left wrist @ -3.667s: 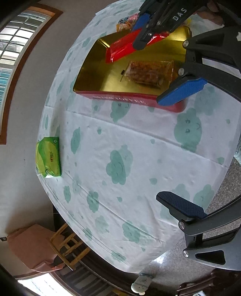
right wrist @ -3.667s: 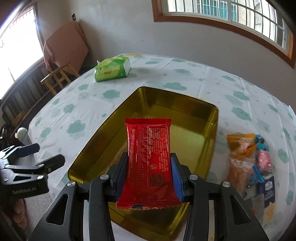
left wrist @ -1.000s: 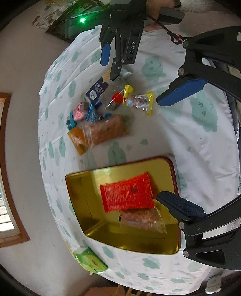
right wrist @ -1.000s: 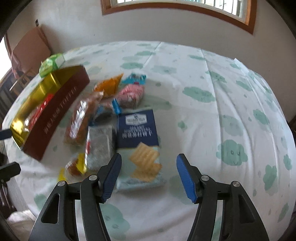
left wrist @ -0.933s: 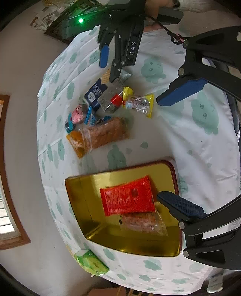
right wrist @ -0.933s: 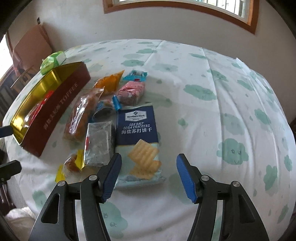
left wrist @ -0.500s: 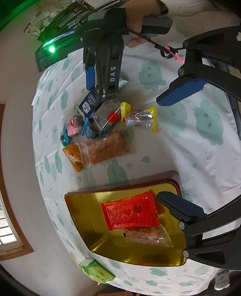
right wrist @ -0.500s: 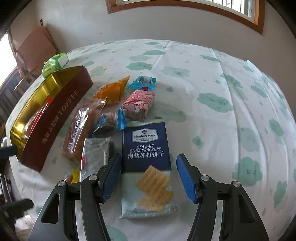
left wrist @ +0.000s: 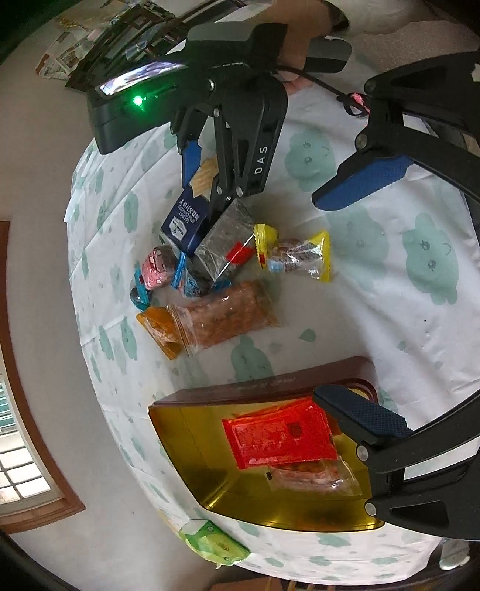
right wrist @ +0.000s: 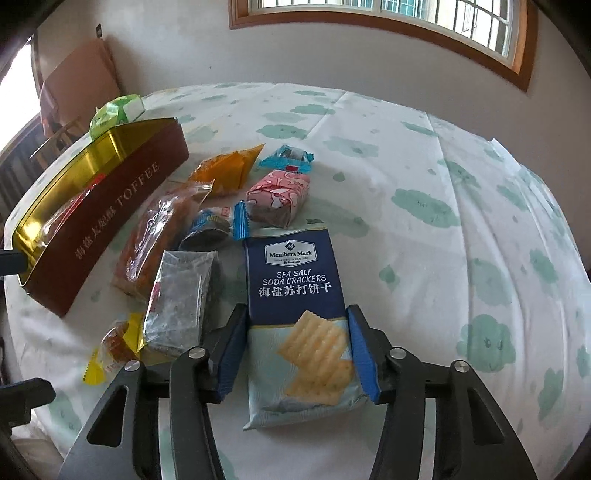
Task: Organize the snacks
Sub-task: 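Grasp the yellow-wrapped candy with the left tool while the right tool holds the crackers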
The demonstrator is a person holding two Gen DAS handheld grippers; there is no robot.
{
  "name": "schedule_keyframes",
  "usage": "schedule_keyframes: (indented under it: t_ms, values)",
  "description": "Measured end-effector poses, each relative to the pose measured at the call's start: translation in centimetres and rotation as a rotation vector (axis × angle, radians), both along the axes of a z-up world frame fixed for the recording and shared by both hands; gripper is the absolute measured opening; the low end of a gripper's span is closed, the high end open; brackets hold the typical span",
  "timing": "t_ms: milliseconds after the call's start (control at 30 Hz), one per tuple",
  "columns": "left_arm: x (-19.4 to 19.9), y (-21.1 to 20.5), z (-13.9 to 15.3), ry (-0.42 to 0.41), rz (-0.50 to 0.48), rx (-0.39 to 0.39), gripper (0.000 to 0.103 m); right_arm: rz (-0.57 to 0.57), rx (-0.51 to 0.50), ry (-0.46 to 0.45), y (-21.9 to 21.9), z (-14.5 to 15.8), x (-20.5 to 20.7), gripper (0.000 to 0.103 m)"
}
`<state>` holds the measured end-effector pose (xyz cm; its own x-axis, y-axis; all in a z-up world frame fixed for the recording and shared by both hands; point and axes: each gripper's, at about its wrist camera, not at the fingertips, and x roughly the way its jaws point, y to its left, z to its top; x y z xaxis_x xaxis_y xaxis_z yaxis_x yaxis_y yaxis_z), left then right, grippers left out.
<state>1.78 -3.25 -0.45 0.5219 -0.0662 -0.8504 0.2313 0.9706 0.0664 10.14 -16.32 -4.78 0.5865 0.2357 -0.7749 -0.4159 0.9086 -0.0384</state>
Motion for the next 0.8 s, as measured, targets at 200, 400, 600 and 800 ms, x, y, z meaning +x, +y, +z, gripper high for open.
schedule_keyframes:
  t_ms: [200, 400, 600, 800]
  values:
    - [0.5, -0.6, 0.1, -0.006, -0.006, -0.007, 0.093, -0.1, 0.004, -0.032, -2.9, -0.1, 0.3, 0.052]
    - [1.4, -1.1, -0.7, 0.029, -0.008, -0.032, 0.086, -0.235, 0.038, -0.048, -7.7, -0.2, 0.7, 0.052]
    - [2.3, -1.3, -1.9, 0.075, 0.001, -0.064, 0.067, -0.253, 0.041, -0.049, -8.6, -0.2, 0.7, 0.052]
    - [3.7, -0.8, -3.7, 0.148, 0.032, -0.129, 0.05, -0.253, 0.048, -0.046, -8.5, -0.1, 0.8, 0.052]
